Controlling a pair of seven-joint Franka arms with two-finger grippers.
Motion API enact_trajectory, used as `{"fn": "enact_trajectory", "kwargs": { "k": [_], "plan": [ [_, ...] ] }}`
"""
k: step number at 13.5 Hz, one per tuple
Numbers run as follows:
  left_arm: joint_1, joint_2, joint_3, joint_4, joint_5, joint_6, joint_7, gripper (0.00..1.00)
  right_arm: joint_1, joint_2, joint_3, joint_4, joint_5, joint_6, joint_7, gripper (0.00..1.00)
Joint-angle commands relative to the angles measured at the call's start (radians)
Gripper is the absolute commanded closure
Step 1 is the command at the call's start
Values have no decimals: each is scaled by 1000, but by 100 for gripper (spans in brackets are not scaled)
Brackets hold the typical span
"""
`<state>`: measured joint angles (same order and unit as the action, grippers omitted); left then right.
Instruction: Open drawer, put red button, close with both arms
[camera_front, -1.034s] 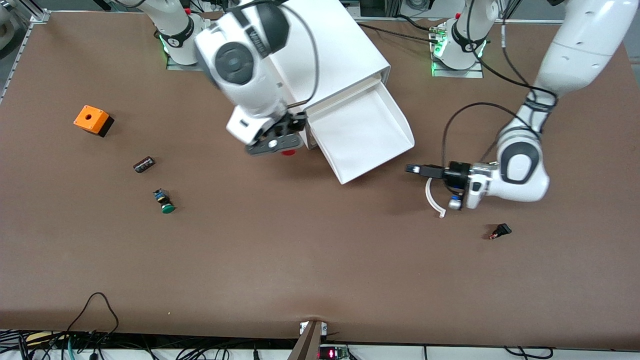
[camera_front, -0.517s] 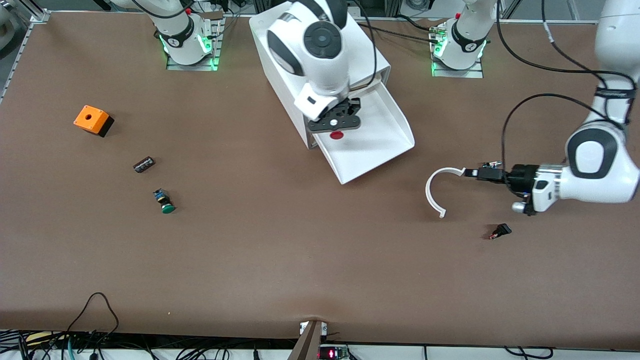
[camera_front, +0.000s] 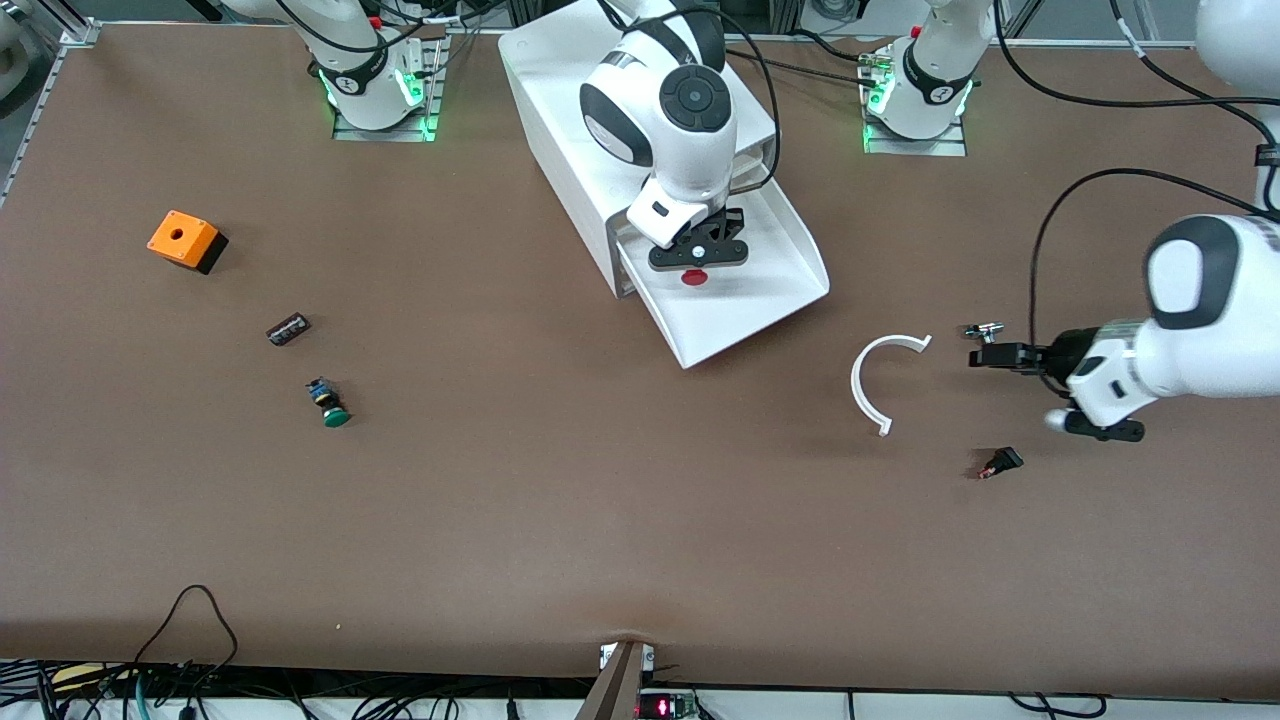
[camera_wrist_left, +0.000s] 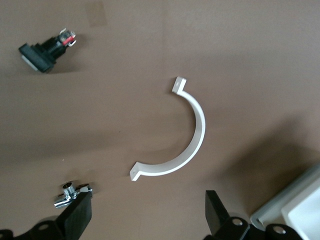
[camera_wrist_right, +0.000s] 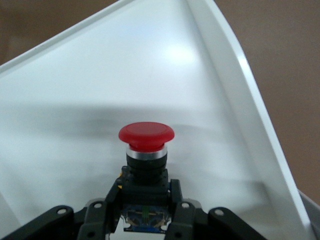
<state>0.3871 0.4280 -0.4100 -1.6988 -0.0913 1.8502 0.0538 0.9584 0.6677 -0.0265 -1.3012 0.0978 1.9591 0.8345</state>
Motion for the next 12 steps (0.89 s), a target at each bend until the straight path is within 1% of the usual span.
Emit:
{"fn": "enact_trajectory", "kwargs": {
  "k": [1, 2, 3, 4, 7, 10, 11, 12],
  "plan": [
    [-80, -12, -15, -10, 85, 43, -324, 0, 14, 20, -9, 26, -18, -6, 23, 57],
    [-111, -9, -16, -9, 135, 56, -480, 0, 13, 18, -12, 26, -17, -6, 21, 31],
    [-135, -5, -19, -10, 168, 72, -565, 0, 8, 12, -18, 31, -15, -17, 15, 7],
    [-163, 4, -21, -12, 168, 98, -612, 0, 3, 4, -26, 34, -12, -23, 11, 0],
    [-243, 32, -21, -21, 182, 150, -825, 0, -26, -42, -43, 54, -6, -84, 0, 0],
    [-335, 57, -20, -24, 183, 208, -978, 0, -102, -57, -41, 160, -7, -208, -78, 0],
    [-365, 70, -20, -27, 183, 233, -1014, 0, -136, -75, -44, 164, -6, -215, -113, 0],
    [-401, 80, -18, -33, 185, 266, -1054, 0, -185, -123, -36, 157, 0, -216, -171, 0]
  ]
}}
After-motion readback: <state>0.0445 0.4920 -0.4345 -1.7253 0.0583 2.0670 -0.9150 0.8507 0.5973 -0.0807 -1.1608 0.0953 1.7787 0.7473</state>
